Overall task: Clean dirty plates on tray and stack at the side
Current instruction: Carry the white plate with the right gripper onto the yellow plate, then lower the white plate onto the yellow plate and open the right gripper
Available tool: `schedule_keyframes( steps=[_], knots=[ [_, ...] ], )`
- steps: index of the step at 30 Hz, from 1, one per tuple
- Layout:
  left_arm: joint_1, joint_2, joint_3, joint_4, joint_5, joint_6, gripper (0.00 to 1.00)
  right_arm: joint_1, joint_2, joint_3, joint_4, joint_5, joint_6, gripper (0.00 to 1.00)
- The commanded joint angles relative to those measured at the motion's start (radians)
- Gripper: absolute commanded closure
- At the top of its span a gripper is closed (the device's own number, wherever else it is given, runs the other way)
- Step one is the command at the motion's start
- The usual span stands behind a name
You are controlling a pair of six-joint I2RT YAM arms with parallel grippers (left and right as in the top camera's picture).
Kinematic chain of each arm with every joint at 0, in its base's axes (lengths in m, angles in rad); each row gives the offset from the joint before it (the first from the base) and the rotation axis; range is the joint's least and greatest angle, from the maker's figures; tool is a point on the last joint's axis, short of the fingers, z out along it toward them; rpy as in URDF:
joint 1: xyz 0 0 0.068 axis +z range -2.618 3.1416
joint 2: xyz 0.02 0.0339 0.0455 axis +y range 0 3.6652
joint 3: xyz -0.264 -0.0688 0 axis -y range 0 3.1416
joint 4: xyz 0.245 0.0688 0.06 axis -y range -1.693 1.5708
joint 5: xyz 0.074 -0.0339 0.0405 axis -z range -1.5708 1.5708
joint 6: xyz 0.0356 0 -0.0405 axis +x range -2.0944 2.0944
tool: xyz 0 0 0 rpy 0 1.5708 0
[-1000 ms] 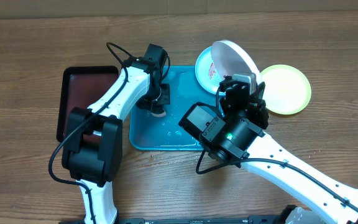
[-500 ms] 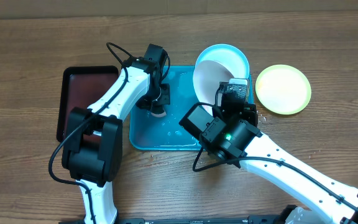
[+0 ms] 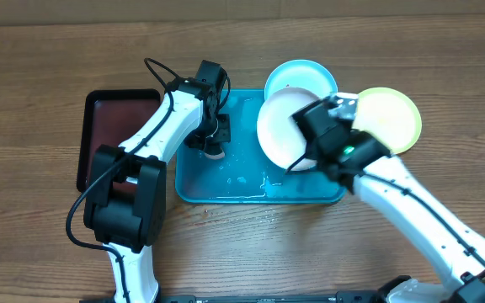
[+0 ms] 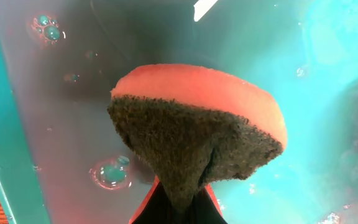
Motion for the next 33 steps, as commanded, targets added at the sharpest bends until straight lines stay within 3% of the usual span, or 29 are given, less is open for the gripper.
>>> schedule_keyframes(
  steps=[1,8,14,26,33],
  knots=[
    [-0.008,0.003,-0.011,0.004,0.005,-0.009,0.96,-0.136,-0.022,-0.004,0.024,-0.264,-0.071,0.96],
    [-0.008,0.003,-0.011,0.005,-0.019,-0.010,0.96,-0.475,-0.006,-0.005,0.114,-0.596,-0.069,0.96],
    [-0.008,0.003,-0.011,0.007,-0.018,-0.010,0.96,-0.676,0.073,-0.011,0.142,-0.620,0.004,0.96],
    [-0.008,0.003,-0.011,0.008,-0.019,-0.009,0.96,-0.833,0.287,-0.053,0.227,-0.609,0.021,0.96],
    [-0.008,0.003,-0.011,0.011,-0.019,-0.010,0.96,-0.847,0.314,-0.053,0.232,-0.609,0.020,0.96]
  ],
)
